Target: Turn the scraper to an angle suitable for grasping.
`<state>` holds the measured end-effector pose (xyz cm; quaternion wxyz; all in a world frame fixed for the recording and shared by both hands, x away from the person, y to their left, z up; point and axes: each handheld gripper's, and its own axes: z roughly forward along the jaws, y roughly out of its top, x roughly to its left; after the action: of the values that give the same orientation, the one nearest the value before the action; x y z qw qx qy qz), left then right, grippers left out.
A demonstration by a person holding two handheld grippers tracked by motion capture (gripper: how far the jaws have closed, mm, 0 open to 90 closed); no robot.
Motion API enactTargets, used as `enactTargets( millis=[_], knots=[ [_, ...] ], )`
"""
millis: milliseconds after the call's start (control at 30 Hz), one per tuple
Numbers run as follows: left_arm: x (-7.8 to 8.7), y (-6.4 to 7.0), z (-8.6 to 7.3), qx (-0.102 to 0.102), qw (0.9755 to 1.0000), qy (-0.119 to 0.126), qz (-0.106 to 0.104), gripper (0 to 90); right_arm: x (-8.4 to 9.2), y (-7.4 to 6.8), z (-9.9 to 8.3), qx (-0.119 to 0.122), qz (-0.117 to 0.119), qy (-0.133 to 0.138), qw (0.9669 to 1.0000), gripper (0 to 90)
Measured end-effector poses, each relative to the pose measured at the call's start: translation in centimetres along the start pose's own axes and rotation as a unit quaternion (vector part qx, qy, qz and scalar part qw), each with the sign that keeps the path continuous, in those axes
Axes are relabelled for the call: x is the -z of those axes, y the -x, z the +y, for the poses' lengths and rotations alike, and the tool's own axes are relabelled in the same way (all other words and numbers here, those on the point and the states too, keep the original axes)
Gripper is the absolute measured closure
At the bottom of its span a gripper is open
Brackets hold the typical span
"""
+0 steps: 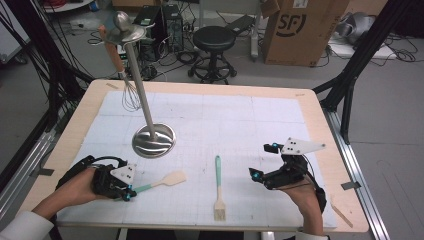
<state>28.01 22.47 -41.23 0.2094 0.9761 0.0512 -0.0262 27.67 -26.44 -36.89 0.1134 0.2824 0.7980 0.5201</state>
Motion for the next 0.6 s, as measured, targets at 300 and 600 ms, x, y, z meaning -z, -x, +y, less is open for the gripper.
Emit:
enactTargets(
  millis=[300,600],
  knots=[
    [0.3,-1.1,-0.3,0.013,0.9996,-0.003,0.023,89.8,0.0,0.0,0.0,-0.002,0.000,0.001,1.0000,0.0],
    [0.4,-2.6,-0.5,0.041,0.9984,0.001,0.040,89.8,-0.1,0.1,-0.1,0.000,-0.001,-0.001,1.0000,0.0]
  ],
)
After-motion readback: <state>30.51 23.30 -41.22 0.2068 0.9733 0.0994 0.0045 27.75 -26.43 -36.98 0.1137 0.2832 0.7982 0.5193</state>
